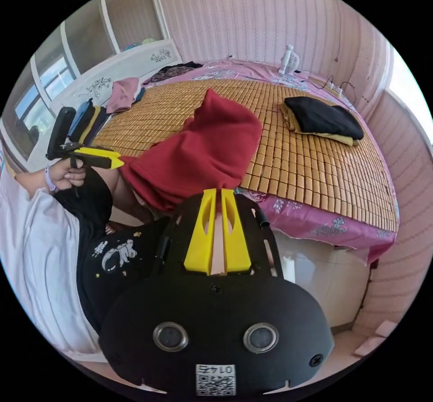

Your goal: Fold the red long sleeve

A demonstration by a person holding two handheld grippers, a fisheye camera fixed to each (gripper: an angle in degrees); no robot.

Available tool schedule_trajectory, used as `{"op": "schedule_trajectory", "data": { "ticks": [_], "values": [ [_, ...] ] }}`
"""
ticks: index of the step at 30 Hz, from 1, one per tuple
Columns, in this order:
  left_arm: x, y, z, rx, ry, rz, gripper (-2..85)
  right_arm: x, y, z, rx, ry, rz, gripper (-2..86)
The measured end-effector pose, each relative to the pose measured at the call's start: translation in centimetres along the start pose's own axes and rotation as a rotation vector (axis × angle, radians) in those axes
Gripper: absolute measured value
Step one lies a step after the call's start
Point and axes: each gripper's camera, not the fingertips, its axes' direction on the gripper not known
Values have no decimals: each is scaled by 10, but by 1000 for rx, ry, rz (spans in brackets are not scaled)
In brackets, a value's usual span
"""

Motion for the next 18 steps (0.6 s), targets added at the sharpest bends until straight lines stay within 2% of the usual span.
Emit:
{"op": "schedule_trajectory", "data": {
  "ticks": [2, 4, 8, 14, 16, 18],
  "values": [
    [-11, 14, -9, 29, -5, -23, -2, -15, -7, -12, 59, -70, -11, 31],
    [-29, 27, -24, 92, 27, -66, -2, -39, -26, -19, 145, -179, -36, 79],
    [-40, 45, -38, 127, 27, -37, -2, -77, -68, 10, 34, -293, -52, 134],
    [-73, 83, -52, 181, 30, -76, -1, -123, -91, 72, -53, -148, -129, 135],
    [-92, 95, -59, 199, 59, -130, -2, -120, -96, 88, -147, -155, -123, 111],
    [-107, 105, -64, 213, 83, -173, -2, -114, -96, 82, -137, -153, -122, 76]
  ]
}}
